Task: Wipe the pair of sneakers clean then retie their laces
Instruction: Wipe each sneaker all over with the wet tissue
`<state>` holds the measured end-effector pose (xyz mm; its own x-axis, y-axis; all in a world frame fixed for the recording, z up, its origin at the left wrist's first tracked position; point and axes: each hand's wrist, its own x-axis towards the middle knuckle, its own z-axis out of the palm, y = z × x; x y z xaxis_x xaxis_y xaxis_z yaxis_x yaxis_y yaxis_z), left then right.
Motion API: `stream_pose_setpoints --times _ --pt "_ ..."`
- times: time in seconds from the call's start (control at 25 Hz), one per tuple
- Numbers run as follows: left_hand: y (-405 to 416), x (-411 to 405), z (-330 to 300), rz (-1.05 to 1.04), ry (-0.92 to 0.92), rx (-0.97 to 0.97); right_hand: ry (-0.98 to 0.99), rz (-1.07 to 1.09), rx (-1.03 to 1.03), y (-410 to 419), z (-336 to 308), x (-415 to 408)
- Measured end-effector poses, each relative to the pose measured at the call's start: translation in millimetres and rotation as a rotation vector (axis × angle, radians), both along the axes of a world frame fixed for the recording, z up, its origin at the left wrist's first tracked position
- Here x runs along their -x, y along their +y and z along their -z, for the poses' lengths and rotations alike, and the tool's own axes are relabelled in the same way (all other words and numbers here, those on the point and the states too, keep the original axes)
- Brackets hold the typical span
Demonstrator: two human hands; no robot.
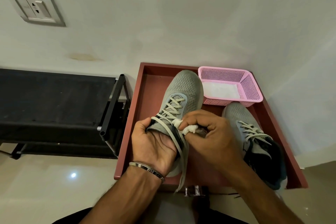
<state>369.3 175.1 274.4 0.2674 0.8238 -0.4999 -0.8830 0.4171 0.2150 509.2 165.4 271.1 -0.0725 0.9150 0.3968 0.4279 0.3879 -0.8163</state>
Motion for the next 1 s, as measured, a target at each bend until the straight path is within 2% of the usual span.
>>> stream_pose_setpoints --times 0.2,0.36,0.52,0.88,1.0 --pt "-4 -5 1 0.032 -0.023 -0.001 -0.043 0.173 -0.091 19 14 -8" --pt "0 -2 3 -0.009 -0.032 0.006 0.008 0.084 0.019 15 7 -3" --pt "-2 -7 -2 0.000 -0.043 -0.055 0.209 -0.069 0.218 11 0 -17" --pt "-8 -28 -15 -0.020 -0.151 -0.086 0.363 0.045 0.311 24 27 -3" --pt "-11 -32 -18 0.024 -0.076 -0.051 0.384 0.092 0.351 25 31 -6"
